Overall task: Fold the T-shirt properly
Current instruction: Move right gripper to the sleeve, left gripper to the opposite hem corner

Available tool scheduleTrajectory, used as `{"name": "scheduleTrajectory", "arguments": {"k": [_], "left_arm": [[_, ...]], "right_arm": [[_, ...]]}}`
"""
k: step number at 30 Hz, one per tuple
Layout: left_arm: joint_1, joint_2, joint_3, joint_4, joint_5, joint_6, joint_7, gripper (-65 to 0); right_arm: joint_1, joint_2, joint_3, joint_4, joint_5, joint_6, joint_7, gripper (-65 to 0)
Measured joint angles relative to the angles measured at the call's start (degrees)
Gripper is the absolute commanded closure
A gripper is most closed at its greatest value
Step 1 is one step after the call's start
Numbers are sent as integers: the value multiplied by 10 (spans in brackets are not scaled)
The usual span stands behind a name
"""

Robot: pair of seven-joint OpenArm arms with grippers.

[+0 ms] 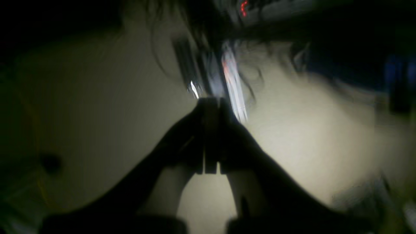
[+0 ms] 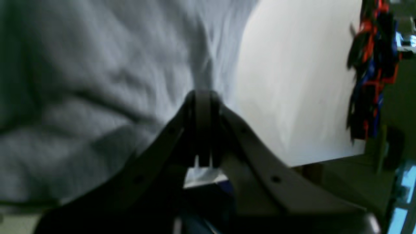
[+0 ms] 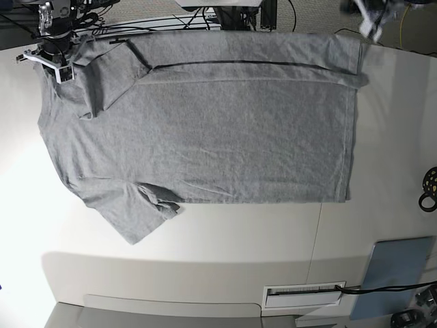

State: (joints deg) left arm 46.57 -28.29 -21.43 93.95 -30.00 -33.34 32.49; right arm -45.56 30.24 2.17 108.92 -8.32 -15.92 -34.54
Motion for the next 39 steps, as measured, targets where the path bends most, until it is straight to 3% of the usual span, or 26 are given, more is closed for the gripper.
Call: {"name": "scheduleTrajectory", "arguments": {"k": [2, 4, 6, 9, 12, 15, 17, 26, 31, 35, 39], "left_arm": [[-3, -22, -1, 42, -14, -18, -2, 0], [3, -27, -3, 65, -20, 13, -3, 0], [-1, -32, -2, 83, -24, 36, 6, -26], [-40, -35, -2, 96, -33, 73, -5, -165], [-76, -35, -1, 94, -33, 97, -1, -225], [-124, -32, -1, 89, -29, 121, 5, -225], [-164, -32, -1, 86, -32, 118, 0, -225], [-342, -14, -1, -26, -33, 119, 3, -225], [-452, 18, -2, -141, -35, 77, 29, -225], [-542, 41, -1, -243, -24, 68, 39, -225], [-620, 38, 35, -344, 15, 71, 36, -225]], "right_arm": [[0, 1, 0, 21, -36, -47, 0, 0], [3, 2, 1, 39, -82, -71, 2, 0], [9, 1, 1, 46, -113, -69, 2, 0], [30, 1, 1, 46, -115, -65, -5, 0], [59, 0, 1, 46, -116, -39, -7, -11], [89, 1, 1, 46, -103, -16, -8, -156], [106, 1, 1, 46, -81, -17, -8, -190], [173, 0, 1, 46, -64, -19, -8, -190], [202, -1, 1, 46, -3, 21, -8, -190], [206, -2, 0, 46, 7, 19, -8, -190], [206, -1, 0, 46, 7, 19, -11, -189]]}}
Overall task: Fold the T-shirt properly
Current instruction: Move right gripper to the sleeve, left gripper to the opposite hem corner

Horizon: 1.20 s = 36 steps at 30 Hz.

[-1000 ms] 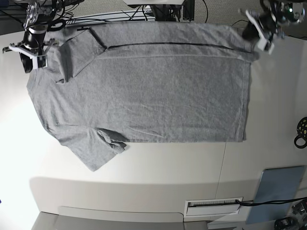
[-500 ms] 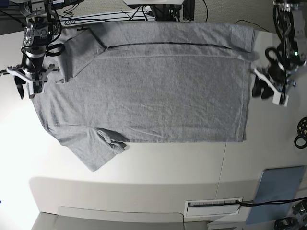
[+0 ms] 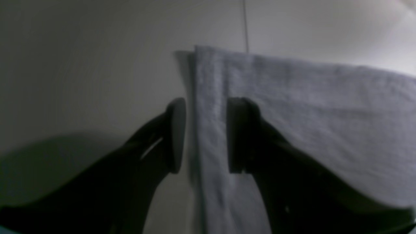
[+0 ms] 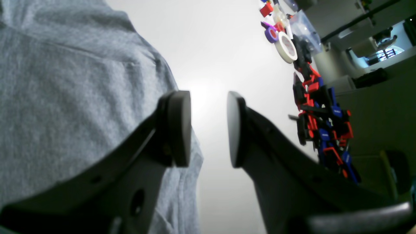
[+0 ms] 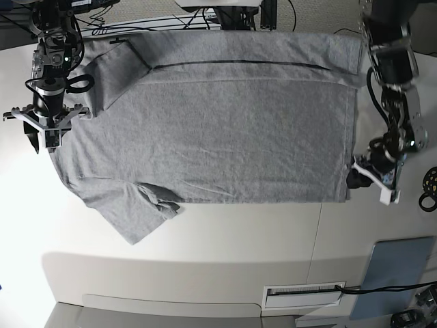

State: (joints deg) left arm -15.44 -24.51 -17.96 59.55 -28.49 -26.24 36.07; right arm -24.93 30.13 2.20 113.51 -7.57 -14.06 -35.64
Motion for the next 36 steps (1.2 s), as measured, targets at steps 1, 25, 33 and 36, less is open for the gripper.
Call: {"name": "scheduleTrajectory", "arguments": {"k": [1, 25, 33, 36], "left_arm": [[-18, -1, 18, -23, 15, 4, -2, -225], [-143, -4, 199, -206, -1, 9, -40, 0], [-143, -4, 199, -206, -4, 8, -32, 0], [-144, -4, 199, -205, -3, 7, -22, 0]], "right_arm": [[0, 0, 0, 0, 0, 0, -1, -189], [0, 0, 0, 0, 0, 0, 5, -190], [111, -2, -2, -36, 87, 111, -9, -190], [189, -1, -25, -114, 107, 126, -18, -190]]}}
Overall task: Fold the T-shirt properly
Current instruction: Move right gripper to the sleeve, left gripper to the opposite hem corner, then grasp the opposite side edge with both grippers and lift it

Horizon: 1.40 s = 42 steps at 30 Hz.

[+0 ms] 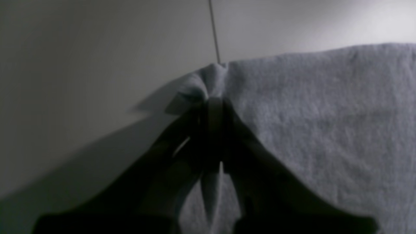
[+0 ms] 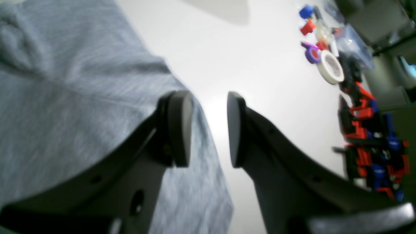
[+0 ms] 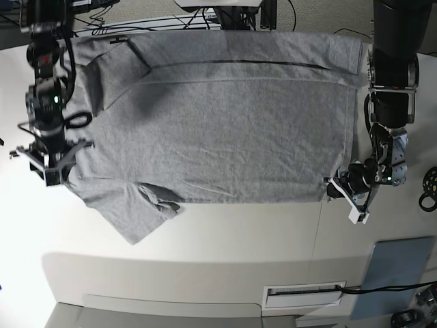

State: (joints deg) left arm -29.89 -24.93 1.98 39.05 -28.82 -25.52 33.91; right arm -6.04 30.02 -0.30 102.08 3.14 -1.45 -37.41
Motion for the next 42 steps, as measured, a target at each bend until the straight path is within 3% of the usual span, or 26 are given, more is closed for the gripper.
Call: {"name": "scheduleTrajectory", "arguments": {"k": [4, 9, 16, 20, 27, 39, 42], "left_arm": [[0, 0, 0, 0, -3, 0, 3, 0], [0, 0, 0, 0, -3, -1, 6, 0], [0, 0, 0, 0, -4, -2, 11, 0], [0, 0, 0, 2, -5, -2, 21, 0], [-1, 0, 0, 3, -7, -2, 31, 0], [-1, 0, 0, 2, -8, -2, 31, 0], [-1, 0, 0, 2, -8, -2, 31, 0]], "right_arm": [[112, -2, -67, -133, 2, 30, 2, -190], [253, -8, -145, -312, 28, 41, -2, -190], [427, -69, -158, -531, 40, 158, -10, -191], [480, -85, -158, -626, 33, 207, 73, -257], [505, -99, -158, -746, 30, 205, 96, -257], [499, -99, -156, -782, 37, 182, 87, -255], [491, -99, -155, -778, 45, 180, 83, -187]]}}
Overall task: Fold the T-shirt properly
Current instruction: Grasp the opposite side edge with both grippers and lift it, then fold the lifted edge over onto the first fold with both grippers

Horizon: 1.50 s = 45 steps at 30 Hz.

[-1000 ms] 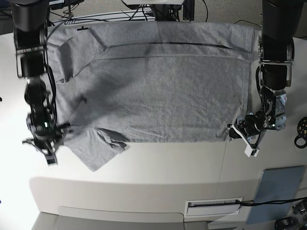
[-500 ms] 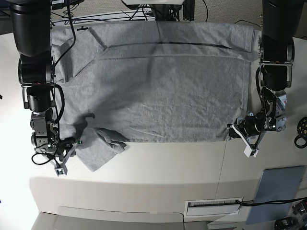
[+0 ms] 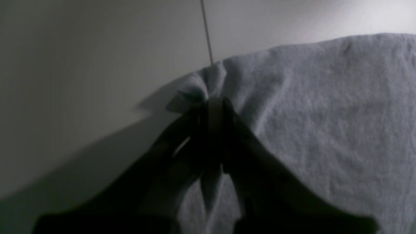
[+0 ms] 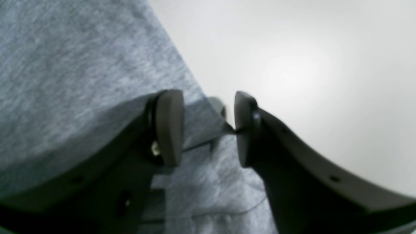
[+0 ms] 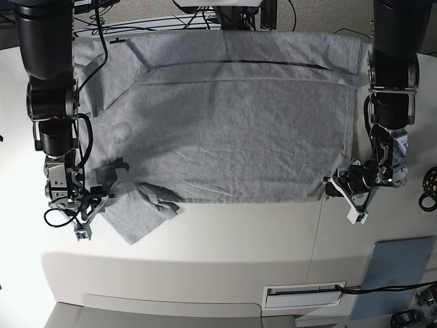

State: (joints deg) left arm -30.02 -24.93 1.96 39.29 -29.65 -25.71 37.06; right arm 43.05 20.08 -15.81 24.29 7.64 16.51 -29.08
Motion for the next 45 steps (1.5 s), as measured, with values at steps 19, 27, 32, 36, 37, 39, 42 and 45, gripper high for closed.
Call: {"name": "scheduleTrajectory", "arguments": {"k": [19, 27, 32, 36, 37, 39, 42, 45], "left_arm": [[9, -8, 3, 27, -23, 5, 8, 0], [19, -26, 3, 73, -47, 7, 49, 0], [56, -28, -3, 150, -56, 6, 64, 0], [114, -26, -61, 222, -61, 6, 95, 0], [128, -27, -82, 240, -71, 6, 102, 0], [156, -28, -121, 274, -86, 3, 115, 0], [199, -28, -163, 312, -106, -16, 137, 0], [243, -27, -185, 344, -134, -28, 163, 0]], "right_arm": [[-28, 9, -1, 99, -10, -43, -89, 0], [-140, 64, -4, 352, -3, -97, -137, 0], [-210, 104, -3, 494, -2, -132, -170, 0], [-259, 120, 4, 560, -3, -141, -189, 0], [-276, 120, 14, 573, -1, -141, -194, 0], [-311, 119, 38, 602, -1, -140, -202, 0], [-363, 118, 82, 659, 0, -141, -205, 0], [-420, 120, 126, 720, -1, -144, -221, 0]]}}
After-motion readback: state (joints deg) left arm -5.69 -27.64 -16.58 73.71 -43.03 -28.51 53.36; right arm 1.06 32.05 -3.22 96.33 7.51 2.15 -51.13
